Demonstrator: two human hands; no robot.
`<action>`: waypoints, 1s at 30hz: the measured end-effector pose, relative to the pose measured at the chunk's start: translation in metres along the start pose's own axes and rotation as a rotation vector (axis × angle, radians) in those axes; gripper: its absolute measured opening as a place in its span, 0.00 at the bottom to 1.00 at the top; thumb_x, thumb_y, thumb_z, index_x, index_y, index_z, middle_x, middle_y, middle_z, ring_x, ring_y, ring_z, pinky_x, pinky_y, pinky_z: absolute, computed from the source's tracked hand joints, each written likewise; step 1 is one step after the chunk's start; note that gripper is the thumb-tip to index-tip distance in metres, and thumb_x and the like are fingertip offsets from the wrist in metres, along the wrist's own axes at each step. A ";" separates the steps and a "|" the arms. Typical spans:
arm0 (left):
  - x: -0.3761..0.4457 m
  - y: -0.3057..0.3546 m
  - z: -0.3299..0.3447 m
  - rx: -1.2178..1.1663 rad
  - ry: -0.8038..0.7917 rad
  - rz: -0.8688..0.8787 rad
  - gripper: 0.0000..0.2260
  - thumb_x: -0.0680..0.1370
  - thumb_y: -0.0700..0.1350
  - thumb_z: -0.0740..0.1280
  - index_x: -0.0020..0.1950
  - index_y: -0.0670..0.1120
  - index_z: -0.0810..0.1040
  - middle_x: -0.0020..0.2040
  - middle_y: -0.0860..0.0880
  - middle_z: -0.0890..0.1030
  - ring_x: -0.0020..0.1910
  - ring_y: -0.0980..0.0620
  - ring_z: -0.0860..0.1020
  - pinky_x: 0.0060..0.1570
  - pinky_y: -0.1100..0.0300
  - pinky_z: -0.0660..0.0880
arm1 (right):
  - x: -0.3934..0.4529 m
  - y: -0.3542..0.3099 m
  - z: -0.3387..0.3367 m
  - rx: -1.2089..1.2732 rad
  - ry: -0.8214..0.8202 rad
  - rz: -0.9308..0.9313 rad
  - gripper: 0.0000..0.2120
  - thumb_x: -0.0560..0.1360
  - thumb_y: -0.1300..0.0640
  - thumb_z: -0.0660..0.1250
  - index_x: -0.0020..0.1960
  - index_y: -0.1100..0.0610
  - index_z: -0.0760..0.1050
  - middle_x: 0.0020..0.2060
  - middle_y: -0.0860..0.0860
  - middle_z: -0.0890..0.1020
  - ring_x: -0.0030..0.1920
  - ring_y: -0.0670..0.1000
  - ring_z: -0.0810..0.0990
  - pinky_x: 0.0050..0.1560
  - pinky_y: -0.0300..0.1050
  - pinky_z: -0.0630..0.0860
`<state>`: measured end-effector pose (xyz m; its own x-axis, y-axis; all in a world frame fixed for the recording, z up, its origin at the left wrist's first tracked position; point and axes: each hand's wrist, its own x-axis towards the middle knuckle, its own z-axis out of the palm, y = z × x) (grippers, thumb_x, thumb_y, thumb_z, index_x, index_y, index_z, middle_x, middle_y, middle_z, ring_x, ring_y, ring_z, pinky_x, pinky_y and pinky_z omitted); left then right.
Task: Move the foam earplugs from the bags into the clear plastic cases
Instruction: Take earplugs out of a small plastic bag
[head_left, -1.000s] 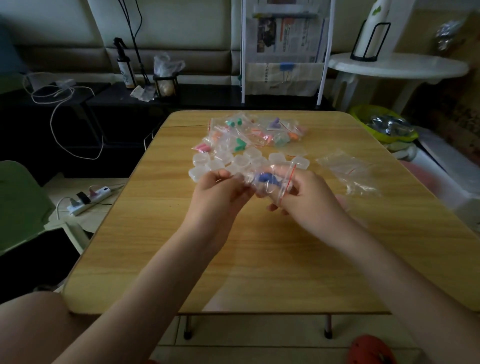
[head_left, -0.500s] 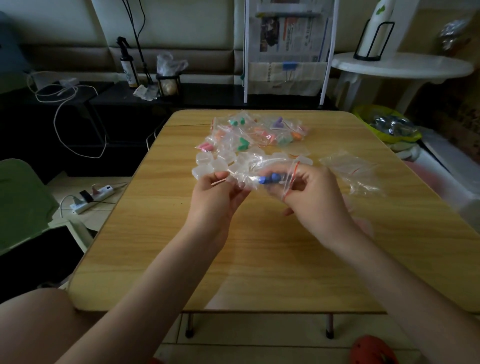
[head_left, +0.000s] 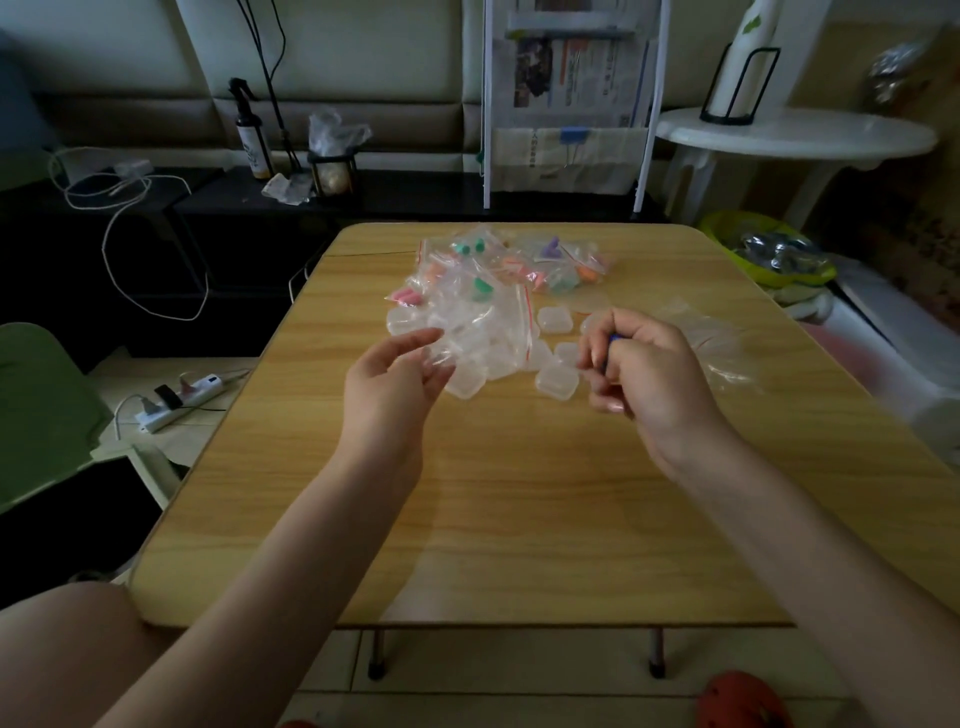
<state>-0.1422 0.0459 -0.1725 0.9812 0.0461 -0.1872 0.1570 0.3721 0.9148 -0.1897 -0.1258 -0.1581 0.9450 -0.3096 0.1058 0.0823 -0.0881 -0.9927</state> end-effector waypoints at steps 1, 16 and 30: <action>-0.001 -0.002 0.000 0.021 -0.017 0.004 0.11 0.78 0.31 0.61 0.48 0.42 0.81 0.52 0.43 0.81 0.45 0.54 0.81 0.44 0.68 0.77 | 0.001 -0.001 0.000 0.009 -0.008 0.054 0.17 0.67 0.77 0.45 0.31 0.59 0.64 0.31 0.54 0.69 0.27 0.48 0.64 0.22 0.38 0.58; -0.016 -0.002 0.008 0.177 -0.146 0.093 0.11 0.78 0.33 0.64 0.55 0.45 0.81 0.52 0.47 0.82 0.46 0.56 0.83 0.51 0.63 0.78 | 0.002 0.002 -0.003 -0.260 -0.126 0.144 0.10 0.79 0.52 0.63 0.47 0.57 0.78 0.28 0.48 0.63 0.27 0.45 0.63 0.26 0.36 0.65; -0.020 -0.001 0.012 0.018 -0.297 0.071 0.11 0.80 0.35 0.59 0.56 0.43 0.79 0.57 0.48 0.81 0.50 0.54 0.81 0.48 0.61 0.79 | 0.015 0.006 -0.023 -0.315 0.107 0.113 0.07 0.76 0.51 0.68 0.49 0.54 0.79 0.33 0.46 0.73 0.32 0.47 0.70 0.27 0.37 0.68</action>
<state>-0.1611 0.0338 -0.1651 0.9792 -0.2026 -0.0119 0.0860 0.3610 0.9286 -0.1819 -0.1529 -0.1610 0.9026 -0.4301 0.0178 -0.1388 -0.3299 -0.9338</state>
